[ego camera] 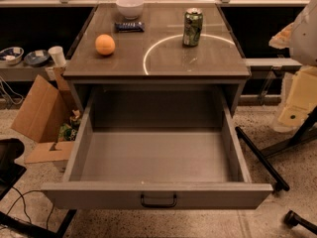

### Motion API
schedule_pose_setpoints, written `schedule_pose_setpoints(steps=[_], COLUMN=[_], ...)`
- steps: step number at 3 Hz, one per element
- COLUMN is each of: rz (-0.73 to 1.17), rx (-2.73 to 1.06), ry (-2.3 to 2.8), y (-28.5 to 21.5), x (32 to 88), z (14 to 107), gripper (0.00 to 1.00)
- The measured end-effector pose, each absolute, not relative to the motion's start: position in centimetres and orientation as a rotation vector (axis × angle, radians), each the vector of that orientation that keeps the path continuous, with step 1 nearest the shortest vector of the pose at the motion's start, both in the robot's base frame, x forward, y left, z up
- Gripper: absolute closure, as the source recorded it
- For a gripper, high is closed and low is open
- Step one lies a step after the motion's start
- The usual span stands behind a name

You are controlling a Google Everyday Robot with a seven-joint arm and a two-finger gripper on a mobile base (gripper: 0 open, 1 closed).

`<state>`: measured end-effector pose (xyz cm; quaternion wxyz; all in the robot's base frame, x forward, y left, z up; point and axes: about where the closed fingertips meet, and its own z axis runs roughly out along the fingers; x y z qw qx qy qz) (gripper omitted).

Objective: Place green can into top drawer

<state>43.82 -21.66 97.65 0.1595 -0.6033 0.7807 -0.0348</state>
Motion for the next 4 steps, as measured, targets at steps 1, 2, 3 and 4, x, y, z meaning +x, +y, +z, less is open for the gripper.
schedule_pose_setpoints(steps=[1, 2, 3, 4], rz=[-0.100, -0.113, -0.094, -0.087], rx=[-1.724, -1.696, -1.643, -1.480], ry=[2.231, 2.211, 2.175, 2.138], y=[-21.7, -21.6, -22.7, -24.5], x=[43.8, 43.9, 44.3, 46.3], z=[97.7, 97.7, 95.7, 94.4], gripper=[0.00, 0.00, 0.00, 0.00])
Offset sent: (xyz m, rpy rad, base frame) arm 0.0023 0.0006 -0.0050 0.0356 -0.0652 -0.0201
